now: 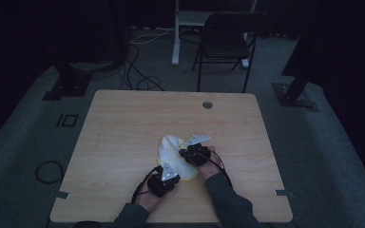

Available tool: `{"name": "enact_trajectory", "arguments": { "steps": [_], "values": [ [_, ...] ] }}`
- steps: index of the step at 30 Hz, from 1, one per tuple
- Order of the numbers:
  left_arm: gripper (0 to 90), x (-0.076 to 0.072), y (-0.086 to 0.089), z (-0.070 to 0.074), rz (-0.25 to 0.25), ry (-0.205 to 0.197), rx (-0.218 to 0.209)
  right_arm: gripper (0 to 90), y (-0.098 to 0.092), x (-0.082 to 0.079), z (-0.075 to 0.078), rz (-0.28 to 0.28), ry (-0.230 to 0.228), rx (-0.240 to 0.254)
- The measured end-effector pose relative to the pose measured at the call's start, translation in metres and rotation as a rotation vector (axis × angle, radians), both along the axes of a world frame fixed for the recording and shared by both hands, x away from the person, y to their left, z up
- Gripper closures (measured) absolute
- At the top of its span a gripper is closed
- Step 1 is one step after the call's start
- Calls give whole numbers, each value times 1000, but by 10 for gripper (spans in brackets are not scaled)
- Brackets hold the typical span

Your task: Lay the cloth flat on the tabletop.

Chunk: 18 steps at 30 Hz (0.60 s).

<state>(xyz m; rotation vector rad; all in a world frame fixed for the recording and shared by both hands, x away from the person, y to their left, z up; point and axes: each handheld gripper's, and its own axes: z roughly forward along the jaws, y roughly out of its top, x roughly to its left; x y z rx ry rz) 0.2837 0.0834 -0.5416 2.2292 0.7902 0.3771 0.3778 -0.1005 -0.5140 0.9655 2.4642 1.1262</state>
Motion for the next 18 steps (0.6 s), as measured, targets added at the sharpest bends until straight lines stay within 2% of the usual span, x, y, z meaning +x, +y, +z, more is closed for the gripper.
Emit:
{"name": "enact_trajectory", "arguments": {
  "steps": [5, 8, 12, 18],
  "values": [
    [871, 2, 18, 1, 48, 3, 1, 872, -19, 7, 7, -54, -6, 3],
    [871, 5, 28, 2, 80, -2, 23, 872, -26, 9, 10, -73, -12, 4],
    [868, 10, 40, 4, 124, -21, 74, 872, -38, 12, 13, -98, -19, 6],
    [861, 19, 54, 6, 205, -24, 95, 873, -57, 15, 15, -143, -21, 4]
  ]
}}
